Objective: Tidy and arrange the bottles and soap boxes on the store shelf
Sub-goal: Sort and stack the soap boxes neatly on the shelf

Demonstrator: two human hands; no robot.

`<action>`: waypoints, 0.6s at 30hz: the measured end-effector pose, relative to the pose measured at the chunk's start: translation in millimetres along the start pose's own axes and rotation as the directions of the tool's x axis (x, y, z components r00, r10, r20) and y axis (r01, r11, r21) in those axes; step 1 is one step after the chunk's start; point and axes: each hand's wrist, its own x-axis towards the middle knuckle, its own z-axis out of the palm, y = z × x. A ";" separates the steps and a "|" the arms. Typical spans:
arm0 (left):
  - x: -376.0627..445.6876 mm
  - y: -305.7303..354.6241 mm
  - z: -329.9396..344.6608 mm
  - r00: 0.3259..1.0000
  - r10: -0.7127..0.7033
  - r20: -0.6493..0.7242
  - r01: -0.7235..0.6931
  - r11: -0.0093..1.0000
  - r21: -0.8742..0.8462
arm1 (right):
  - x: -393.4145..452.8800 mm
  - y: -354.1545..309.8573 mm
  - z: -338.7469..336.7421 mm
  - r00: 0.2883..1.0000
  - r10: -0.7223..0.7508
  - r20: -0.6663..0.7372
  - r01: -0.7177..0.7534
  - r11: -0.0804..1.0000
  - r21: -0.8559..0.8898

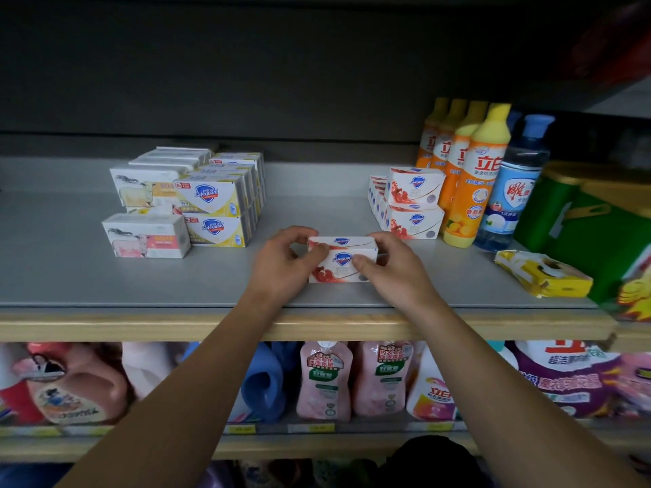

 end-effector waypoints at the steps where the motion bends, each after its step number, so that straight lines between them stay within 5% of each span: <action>1: 0.2 0.2 0.3 1.000 0.019 0.007 -0.019 0.999 0.032 | -0.6 -2.4 -2.6 1.000 0.013 0.017 -0.013 1.000 -0.015; 6: 1.0 1.2 4.5 0.966 0.240 0.095 -0.258 0.917 0.305 | -1.5 4.1 -52.2 0.996 -0.048 -0.081 0.011 0.915 -0.404; 10: 7.1 4.8 10.6 0.927 0.340 0.159 -0.375 0.815 0.442 | -9.0 30.5 -93.7 0.996 0.087 0.021 -0.041 0.648 -0.760; 18: 47.2 51.1 61.7 0.883 0.444 0.154 -0.464 0.775 0.428 | -11.6 44.4 -92.6 0.991 0.125 0.053 -0.031 0.591 -0.806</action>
